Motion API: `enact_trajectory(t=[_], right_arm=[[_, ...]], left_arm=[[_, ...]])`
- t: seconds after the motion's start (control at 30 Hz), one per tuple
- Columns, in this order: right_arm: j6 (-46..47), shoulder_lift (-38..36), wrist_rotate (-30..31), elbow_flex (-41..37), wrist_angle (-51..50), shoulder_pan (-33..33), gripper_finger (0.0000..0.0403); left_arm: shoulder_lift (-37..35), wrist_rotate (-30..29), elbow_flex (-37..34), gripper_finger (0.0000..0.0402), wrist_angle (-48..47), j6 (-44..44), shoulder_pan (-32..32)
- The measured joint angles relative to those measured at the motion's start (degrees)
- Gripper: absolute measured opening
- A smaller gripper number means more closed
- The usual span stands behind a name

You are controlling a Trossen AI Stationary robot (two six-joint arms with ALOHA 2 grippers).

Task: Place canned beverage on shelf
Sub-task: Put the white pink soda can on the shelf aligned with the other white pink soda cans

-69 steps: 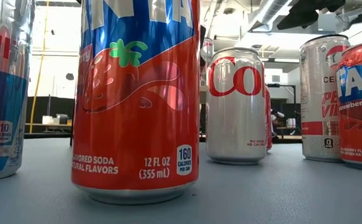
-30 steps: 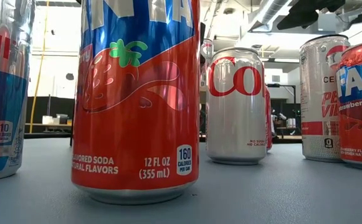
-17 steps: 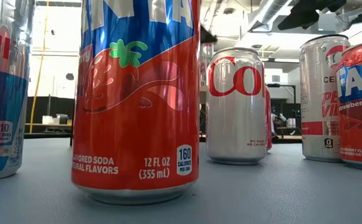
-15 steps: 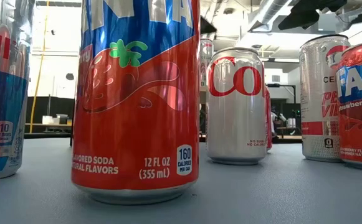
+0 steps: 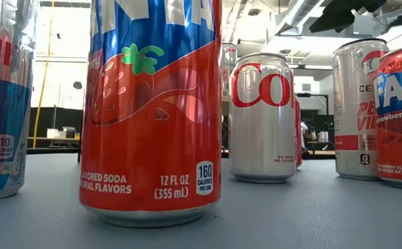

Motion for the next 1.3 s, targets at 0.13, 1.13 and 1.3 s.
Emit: enact_trajectory(t=[0.13, 1.13, 1.3], right_arm=[[0.4, 0.0, 0.0, 0.0, 0.1, 0.0, 0.024], [-2.7, -2.7, 7.1, 17.9, -11.7, 2.3, 0.024], [-2.7, -2.8, 7.1, 17.9, -12.0, 2.3, 0.024]], left_arm=[[3.9, -0.2, 0.0, 0.0205, 3.4, 0.7, 0.0], [36.3, 6.3, 28.9, 0.0314, -0.9, -0.7, 3.5], [36.1, 4.3, 29.1, 0.0325, 0.3, -2.2, 2.9]])
